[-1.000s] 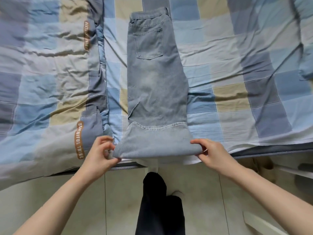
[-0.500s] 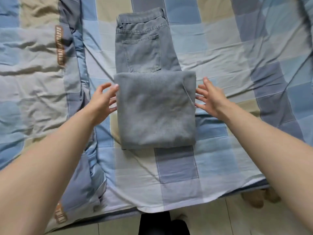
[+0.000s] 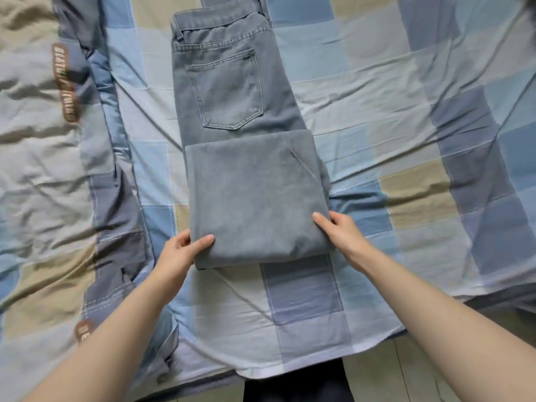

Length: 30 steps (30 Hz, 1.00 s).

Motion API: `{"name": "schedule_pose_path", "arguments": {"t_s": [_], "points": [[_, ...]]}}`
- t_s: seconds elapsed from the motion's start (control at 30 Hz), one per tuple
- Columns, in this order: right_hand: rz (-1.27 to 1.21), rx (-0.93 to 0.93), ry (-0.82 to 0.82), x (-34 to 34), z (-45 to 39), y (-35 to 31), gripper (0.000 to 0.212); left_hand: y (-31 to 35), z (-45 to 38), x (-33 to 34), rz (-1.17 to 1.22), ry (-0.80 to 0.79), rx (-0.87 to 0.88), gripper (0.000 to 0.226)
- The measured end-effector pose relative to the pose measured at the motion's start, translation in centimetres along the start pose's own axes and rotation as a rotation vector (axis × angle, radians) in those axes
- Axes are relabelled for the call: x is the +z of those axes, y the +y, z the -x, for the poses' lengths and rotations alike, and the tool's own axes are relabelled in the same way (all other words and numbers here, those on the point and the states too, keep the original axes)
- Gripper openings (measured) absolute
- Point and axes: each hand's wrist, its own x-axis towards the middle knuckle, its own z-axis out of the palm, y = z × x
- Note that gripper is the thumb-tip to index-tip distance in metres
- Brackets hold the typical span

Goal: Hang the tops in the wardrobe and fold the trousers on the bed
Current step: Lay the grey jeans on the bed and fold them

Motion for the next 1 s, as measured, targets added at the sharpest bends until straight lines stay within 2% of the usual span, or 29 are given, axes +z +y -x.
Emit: {"name": "schedule_pose_path", "arguments": {"t_s": [0.1, 0.17, 0.23, 0.3, 0.37, 0.43, 0.5, 0.6, 0.73, 0.8, 0.87, 0.93, 1.0], "points": [[0.121, 0.067, -0.071, -0.1, -0.3, 1.2, 0.031, -1.6, 0.6, 0.2, -0.147, 0.101, -0.035, 0.009], [0.126, 0.103, -0.030, -0.3, -1.3, 1.1, 0.041, -1.5, 0.6, 1.0, -0.247, 0.170, -0.037, 0.016], [0.040, 0.125, 0.085, -1.2, -2.8, 0.3, 0.039, -0.2, 0.4, 2.1, -0.462, 0.265, -0.024, 0.036], [0.046, 0.082, 0.215, -2.6, -4.6, -0.9, 0.024, 2.2, 0.1, 3.2, -0.646, 0.377, -0.028, 0.071], [0.071, 0.062, 0.218, -3.9, -6.3, -2.3, 0.016, 5.1, -0.8, 4.4, -0.783, 0.462, 0.147, 0.086], [0.090, 0.040, 0.167, -4.4, -7.9, -3.8, 0.010, 8.3, -2.7, 6.0, -0.876, 0.415, 0.444, 0.079], [0.133, -0.008, 0.141, -4.3, -9.3, -5.4, 0.009, 11.2, -5.4, 8.1, -0.882, 0.279, 0.577, 0.069], [0.133, -0.018, 0.099, -3.8, -10.3, -7.5, 0.013, 14.2, -9.1, 11.6, -0.919, 0.110, 0.580, 0.069], [0.270, 0.193, -0.028, -3.3, -10.2, -9.4, 0.030, 15.4, -11.3, 14.1, -1.096, 0.022, 0.558, 0.073], [0.311, 0.353, -0.138, -3.5, -9.6, -10.4, 0.036, 15.7, -11.2, 14.0, -1.170, 0.034, 0.581, 0.060], [0.290, 0.417, -0.189, -3.9, -9.3, -10.8, 0.035, 15.9, -10.7, 13.6, -1.147, 0.024, 0.606, 0.043], [0.208, 0.334, -0.080, -4.3, -9.5, -10.1, 0.027, 16.0, -9.9, 12.7, -1.082, -0.004, 0.654, 0.030], [0.024, 0.245, 0.021, -4.3, -9.4, -9.0, 0.020, 15.8, -8.8, 12.0, -1.034, -0.036, 0.729, 0.023]]}}
